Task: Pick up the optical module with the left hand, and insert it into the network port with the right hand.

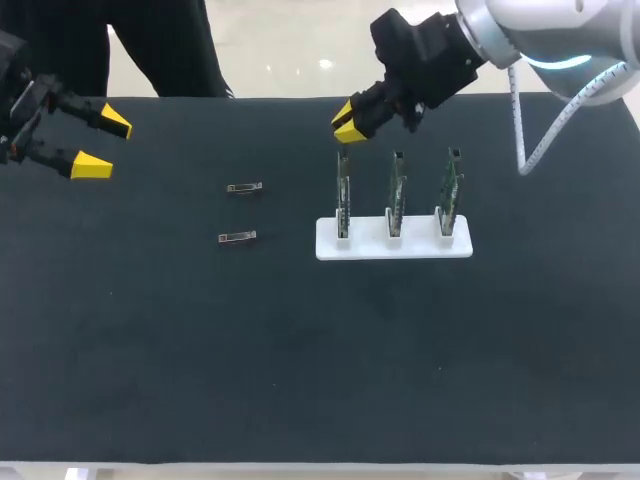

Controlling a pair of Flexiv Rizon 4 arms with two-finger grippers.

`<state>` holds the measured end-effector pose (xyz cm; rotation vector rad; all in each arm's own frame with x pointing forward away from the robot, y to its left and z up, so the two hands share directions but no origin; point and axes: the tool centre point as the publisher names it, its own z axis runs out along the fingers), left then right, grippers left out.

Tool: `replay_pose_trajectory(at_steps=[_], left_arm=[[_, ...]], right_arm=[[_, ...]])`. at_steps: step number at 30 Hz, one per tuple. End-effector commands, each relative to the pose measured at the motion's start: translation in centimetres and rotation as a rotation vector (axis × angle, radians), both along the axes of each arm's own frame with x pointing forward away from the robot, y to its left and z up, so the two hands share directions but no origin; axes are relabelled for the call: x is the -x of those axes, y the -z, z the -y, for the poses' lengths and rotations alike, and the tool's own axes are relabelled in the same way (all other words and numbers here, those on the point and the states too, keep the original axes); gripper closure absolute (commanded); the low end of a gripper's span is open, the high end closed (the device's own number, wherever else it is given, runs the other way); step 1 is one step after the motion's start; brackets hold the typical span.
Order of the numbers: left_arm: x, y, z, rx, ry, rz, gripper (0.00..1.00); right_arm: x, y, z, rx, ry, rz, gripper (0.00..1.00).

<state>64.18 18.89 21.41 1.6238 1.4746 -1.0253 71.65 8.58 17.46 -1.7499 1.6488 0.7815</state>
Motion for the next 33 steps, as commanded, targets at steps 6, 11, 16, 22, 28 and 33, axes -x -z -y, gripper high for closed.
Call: replay_pose_trajectory(at_steps=[6,11,16,22,28,33], left_arm=[[-0.1,0.0,0.0,-0.003,0.001,-0.001,0.0],[-0.1,0.0,0.0,-0.003,0.001,-0.001,0.0],[-0.1,0.0,0.0,-0.003,0.001,-0.001,0.0],[-0.1,0.0,0.0,-0.003,0.001,-0.001,0.0],[-0.1,0.0,0.0,-0.003,0.001,-0.001,0.0],[-0.1,0.0,0.0,-0.003,0.001,-0.001,0.0]], right_arm=[[0.0,0.4,0.0,-0.011,0.001,-0.003,1.0],[-0.1,0.4,0.0,-0.004,0.001,0.009,1.0],[-0.2,0.3,-0.1,-0.019,0.02,0.027,1.0],[-0.3,-0.9,-0.5,-0.007,0.023,0.017,0.0],[-0.2,-2.7,-0.8,0.011,0.047,-0.005,0.0],[-0.5,-3.8,-0.9,0.038,0.056,-0.019,1.0]])
